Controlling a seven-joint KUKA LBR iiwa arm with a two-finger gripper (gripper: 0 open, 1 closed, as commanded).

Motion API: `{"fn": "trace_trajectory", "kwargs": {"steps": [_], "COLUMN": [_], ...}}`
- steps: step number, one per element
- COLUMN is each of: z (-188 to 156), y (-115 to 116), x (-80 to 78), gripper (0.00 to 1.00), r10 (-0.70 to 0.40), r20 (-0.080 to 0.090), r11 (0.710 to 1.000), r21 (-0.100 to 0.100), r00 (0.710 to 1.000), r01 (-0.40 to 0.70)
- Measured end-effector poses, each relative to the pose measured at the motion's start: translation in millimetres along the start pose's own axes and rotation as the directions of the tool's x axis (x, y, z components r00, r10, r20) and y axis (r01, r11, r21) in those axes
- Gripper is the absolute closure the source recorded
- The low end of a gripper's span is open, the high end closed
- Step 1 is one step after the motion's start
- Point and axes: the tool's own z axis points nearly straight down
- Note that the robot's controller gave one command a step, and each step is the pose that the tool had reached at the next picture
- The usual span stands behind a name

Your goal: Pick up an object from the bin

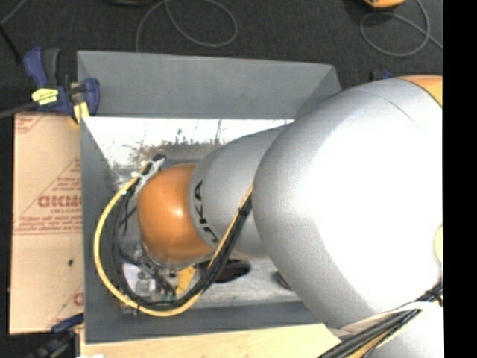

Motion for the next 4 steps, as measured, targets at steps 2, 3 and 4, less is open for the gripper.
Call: {"fn": "trace_trajectory", "kwargs": {"steps": [2, 3, 4], "z": [-3.3, -2.0, -2.0], "y": [-0.3, -1.0, -1.0], "x": [0.1, 2.1, 2.2], "gripper": [0.00, 1.00, 1.00], "r10": [0.022, 0.026, 0.027], "r20": [0.006, 0.002, 0.002], "r11": [1.000, 1.000, 1.000], "r21": [-0.002, 0.000, 0.000], "r00": [1.000, 1.000, 1.000], "r01": [-0.022, -0.026, -0.027]}}
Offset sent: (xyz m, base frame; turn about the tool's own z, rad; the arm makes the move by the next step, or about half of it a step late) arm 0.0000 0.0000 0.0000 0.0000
